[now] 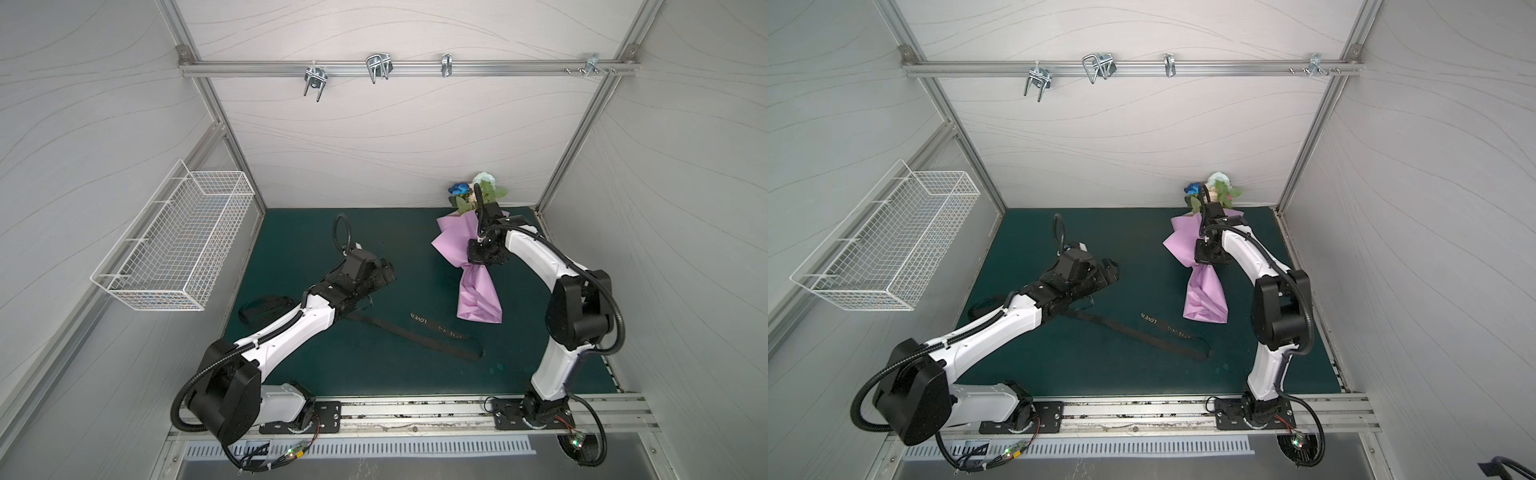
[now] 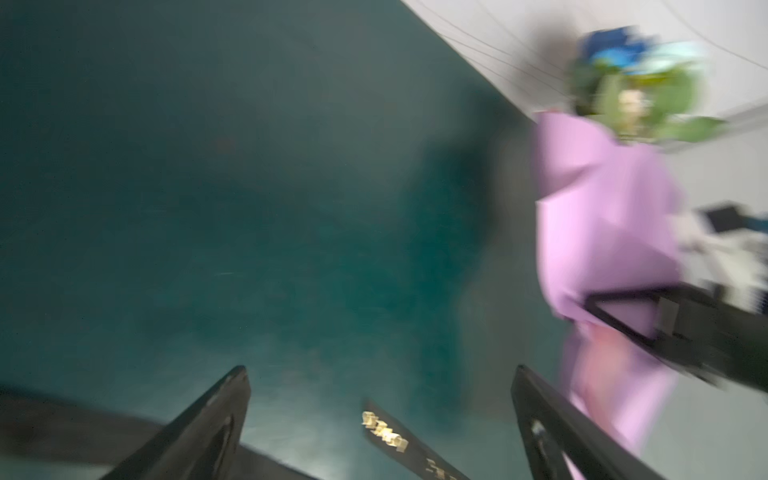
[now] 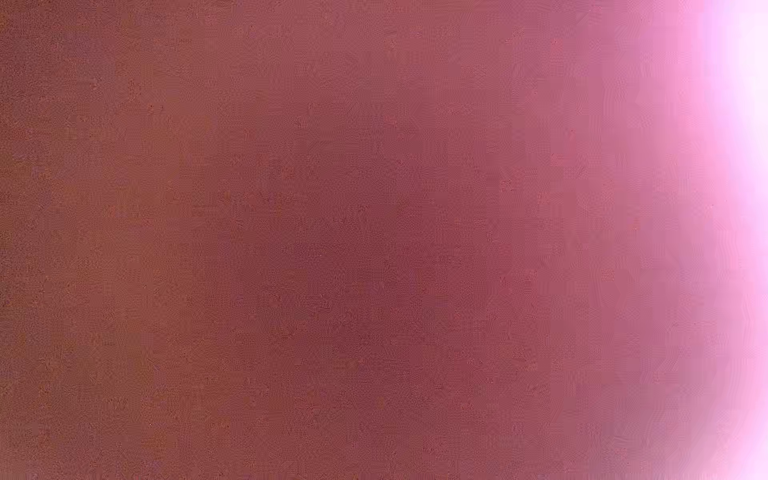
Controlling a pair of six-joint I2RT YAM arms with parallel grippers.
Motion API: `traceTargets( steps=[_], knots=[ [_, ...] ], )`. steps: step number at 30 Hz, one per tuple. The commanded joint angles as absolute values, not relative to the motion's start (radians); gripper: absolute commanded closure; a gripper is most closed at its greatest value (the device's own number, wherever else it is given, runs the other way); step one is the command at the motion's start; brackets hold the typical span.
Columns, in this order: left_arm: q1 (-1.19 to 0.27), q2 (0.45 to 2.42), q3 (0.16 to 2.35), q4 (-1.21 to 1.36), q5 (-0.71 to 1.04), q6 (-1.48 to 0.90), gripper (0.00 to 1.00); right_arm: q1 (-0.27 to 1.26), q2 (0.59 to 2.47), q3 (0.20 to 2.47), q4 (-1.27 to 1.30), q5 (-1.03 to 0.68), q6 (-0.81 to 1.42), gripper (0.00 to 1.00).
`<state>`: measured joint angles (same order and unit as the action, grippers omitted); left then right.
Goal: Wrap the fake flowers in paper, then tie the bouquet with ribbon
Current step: 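Lift the cone with the right gripper and swing it toward the left gripper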
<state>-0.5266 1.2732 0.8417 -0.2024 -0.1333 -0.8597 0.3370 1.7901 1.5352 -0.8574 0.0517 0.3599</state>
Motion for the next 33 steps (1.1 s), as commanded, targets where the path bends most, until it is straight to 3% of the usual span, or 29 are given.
traceTargets(
  steps=[1, 7, 17, 33],
  knots=[
    [-0.478, 1.198, 0.811, -0.282, -0.214, -0.868, 0.01, 0.428, 1.707, 1.474, -0.837, -0.028, 0.477, 1.0],
    [-0.419, 1.067, 0.778, -0.43, -0.278, -0.858, 0.01, 0.643, 1.653, 1.399, -0.756, -0.027, 0.682, 1.0],
    [-0.402, 0.917, 0.754, -0.608, -0.305, -0.855, 0.06, 1.025, 1.762, 1.391, -0.672, 0.05, 0.922, 1.0],
    [-0.402, 0.892, 0.63, -0.533, -0.076, -0.931, 0.12, 1.095, 2.027, 1.47, -0.598, 0.064, 1.009, 1.0]
  ],
)
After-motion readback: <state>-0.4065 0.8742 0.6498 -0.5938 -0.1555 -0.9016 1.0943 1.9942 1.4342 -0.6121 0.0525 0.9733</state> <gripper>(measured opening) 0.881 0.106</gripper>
